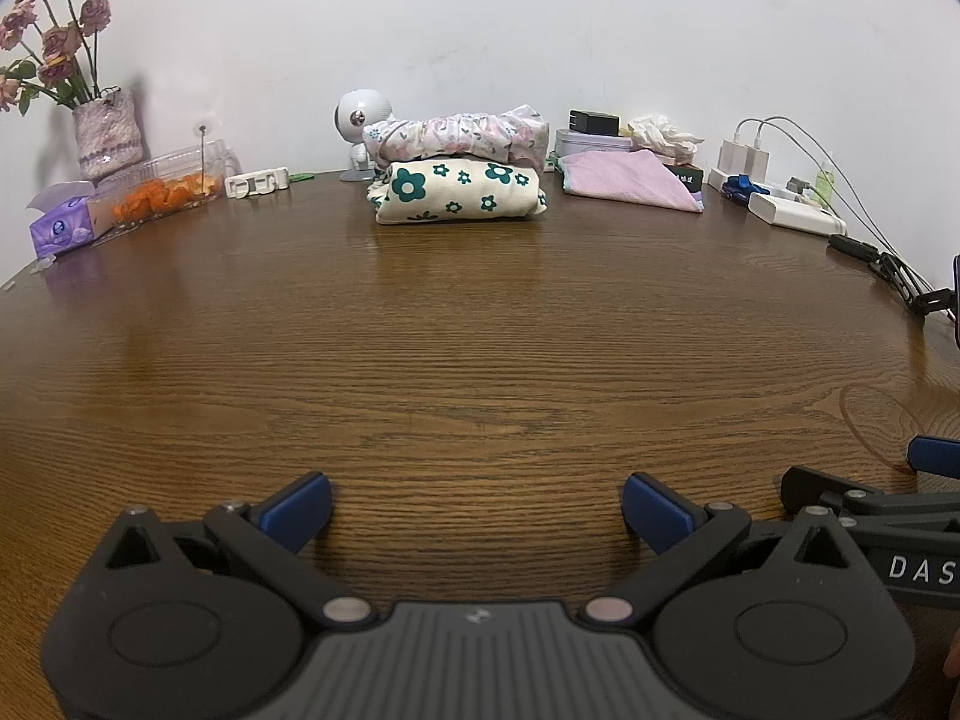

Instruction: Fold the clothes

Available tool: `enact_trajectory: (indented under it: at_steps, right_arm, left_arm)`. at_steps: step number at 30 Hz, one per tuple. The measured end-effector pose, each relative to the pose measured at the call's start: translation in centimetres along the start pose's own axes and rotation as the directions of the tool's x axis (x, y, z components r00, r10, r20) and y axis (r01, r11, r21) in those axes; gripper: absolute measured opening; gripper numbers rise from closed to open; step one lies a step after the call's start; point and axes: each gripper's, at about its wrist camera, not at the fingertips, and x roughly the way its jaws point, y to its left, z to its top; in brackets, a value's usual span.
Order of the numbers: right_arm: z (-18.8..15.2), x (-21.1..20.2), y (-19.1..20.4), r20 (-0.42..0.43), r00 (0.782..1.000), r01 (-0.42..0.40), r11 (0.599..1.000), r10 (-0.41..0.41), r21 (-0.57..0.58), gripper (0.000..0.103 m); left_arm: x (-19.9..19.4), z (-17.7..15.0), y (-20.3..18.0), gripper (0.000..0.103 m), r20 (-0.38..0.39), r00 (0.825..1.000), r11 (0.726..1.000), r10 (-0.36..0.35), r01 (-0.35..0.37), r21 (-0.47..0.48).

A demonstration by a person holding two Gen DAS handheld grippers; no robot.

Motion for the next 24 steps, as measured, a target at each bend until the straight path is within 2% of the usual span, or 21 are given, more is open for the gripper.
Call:
enact_trajectory:
  at_steps: [24]
  right_arm:
    - [0.04, -0.10, -0.13, 0.000, 1.000, -0.002, 1.000, 0.002, -0.004, 0.102]
  left_arm:
    - [0.11, -0.58, -0.23, 0.103, 0.001, 1.000, 1.000, -0.003, 0.003, 0.002]
